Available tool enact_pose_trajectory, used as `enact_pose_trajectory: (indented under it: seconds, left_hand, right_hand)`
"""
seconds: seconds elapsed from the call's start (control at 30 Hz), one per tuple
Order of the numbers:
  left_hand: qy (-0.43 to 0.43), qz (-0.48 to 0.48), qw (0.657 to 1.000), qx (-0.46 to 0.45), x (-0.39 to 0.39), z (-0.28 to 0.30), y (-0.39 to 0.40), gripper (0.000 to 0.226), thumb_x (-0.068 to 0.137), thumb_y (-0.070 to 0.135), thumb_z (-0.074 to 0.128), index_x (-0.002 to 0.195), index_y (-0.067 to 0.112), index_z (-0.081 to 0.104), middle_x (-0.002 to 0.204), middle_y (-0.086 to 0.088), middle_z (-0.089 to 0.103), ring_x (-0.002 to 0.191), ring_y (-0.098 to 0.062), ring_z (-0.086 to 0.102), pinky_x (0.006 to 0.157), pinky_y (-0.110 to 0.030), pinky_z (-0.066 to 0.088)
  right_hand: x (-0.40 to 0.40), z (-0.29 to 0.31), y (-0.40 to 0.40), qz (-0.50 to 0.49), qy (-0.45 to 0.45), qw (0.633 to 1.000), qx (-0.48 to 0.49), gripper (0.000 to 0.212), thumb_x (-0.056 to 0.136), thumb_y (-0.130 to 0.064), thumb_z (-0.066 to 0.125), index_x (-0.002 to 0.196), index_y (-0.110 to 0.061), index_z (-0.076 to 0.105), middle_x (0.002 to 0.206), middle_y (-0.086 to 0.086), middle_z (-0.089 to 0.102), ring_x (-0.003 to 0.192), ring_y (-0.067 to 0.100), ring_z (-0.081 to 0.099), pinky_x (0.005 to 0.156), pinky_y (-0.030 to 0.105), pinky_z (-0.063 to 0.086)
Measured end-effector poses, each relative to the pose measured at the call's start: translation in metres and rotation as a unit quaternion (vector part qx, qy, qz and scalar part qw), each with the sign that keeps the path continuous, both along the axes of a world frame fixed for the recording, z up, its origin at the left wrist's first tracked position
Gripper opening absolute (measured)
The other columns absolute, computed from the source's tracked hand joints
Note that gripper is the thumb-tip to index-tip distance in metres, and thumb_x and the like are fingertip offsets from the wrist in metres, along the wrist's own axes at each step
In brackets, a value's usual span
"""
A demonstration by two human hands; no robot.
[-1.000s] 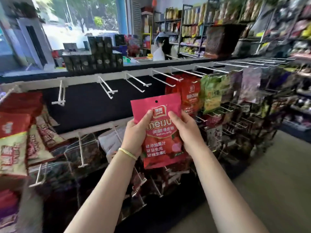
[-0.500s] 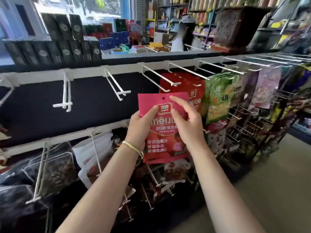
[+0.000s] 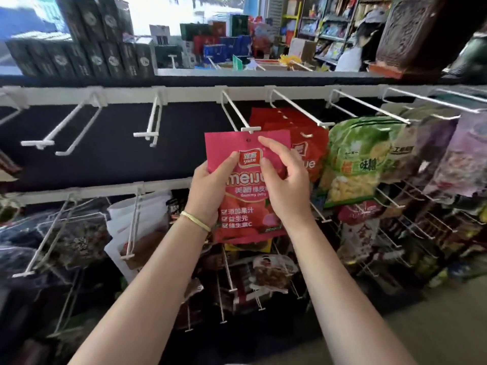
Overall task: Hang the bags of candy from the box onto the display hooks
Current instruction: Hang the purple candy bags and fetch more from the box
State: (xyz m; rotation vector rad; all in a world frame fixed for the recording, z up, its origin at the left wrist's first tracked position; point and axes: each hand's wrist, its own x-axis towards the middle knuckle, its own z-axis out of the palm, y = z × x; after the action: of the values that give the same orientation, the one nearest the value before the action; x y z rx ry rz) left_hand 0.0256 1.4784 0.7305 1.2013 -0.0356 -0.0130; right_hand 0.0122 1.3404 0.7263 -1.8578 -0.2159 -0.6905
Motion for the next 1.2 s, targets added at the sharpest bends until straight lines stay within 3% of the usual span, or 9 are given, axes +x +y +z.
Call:
enact_pose_trajectory:
  seconds: [0.2, 0.43, 0.67, 0.8, 1.2]
  left_hand:
    - [-0.005, 0.054, 0.999, 0.002, -0.006, 0.003, -0.008, 0.013, 0.097, 0.026, 0.066, 0.102, 0.015, 0.07, 0.089, -0.004, 0.078, 0.08, -0.021, 0.076, 0.066, -0.031, 0.06]
    - [-0.013, 0.098, 0.995, 0.028, -0.01, 0.003, -0.015, 0.013, 0.096, 0.027, 0.066, 0.102, 0.016, 0.071, 0.091, -0.004, 0.078, 0.083, -0.023, 0.076, 0.07, -0.034, 0.061]
    - [-0.012, 0.119, 0.992, 0.051, -0.015, -0.003, -0.021, 0.018, 0.095, 0.028, 0.067, 0.105, 0.014, 0.072, 0.096, -0.007, 0.078, 0.087, -0.026, 0.076, 0.075, -0.037, 0.06]
    - [-0.023, 0.129, 0.99, 0.041, -0.016, 0.001, -0.019, 0.02, 0.095, 0.027, 0.067, 0.108, 0.012, 0.071, 0.096, -0.007, 0.078, 0.087, -0.026, 0.076, 0.075, -0.036, 0.062]
    - [-0.02, 0.14, 0.989, 0.043, -0.007, -0.001, -0.016, 0.014, 0.096, 0.025, 0.066, 0.103, 0.013, 0.071, 0.089, -0.001, 0.077, 0.081, -0.02, 0.075, 0.07, -0.032, 0.059]
  right_hand:
    - [0.012, -0.003, -0.009, 0.025, -0.016, 0.998, -0.051, 0.035, 0.101, -0.016, 0.057, 0.134, -0.023, 0.063, 0.126, -0.005, 0.057, 0.111, -0.024, 0.042, 0.091, -0.004, 0.032]
    - [0.012, -0.002, -0.015, 0.041, -0.03, 0.996, -0.072, 0.036, 0.101, -0.014, 0.057, 0.136, -0.02, 0.061, 0.12, 0.003, 0.054, 0.103, -0.024, 0.044, 0.085, -0.006, 0.034]
    - [0.011, -0.011, -0.015, 0.044, -0.038, 0.994, -0.09, 0.038, 0.1, -0.01, 0.058, 0.137, -0.018, 0.06, 0.117, 0.004, 0.052, 0.101, -0.001, 0.051, 0.089, -0.003, 0.036]
    - [0.009, -0.004, -0.018, 0.041, -0.059, 0.993, -0.091, 0.039, 0.1, -0.012, 0.058, 0.138, -0.017, 0.059, 0.112, -0.002, 0.048, 0.098, -0.006, 0.05, 0.09, 0.002, 0.041]
    - [0.012, -0.004, -0.016, 0.03, -0.077, 0.987, -0.136, 0.047, 0.096, -0.009, 0.063, 0.142, -0.016, 0.055, 0.113, 0.004, 0.047, 0.09, -0.007, 0.048, 0.085, -0.004, 0.037]
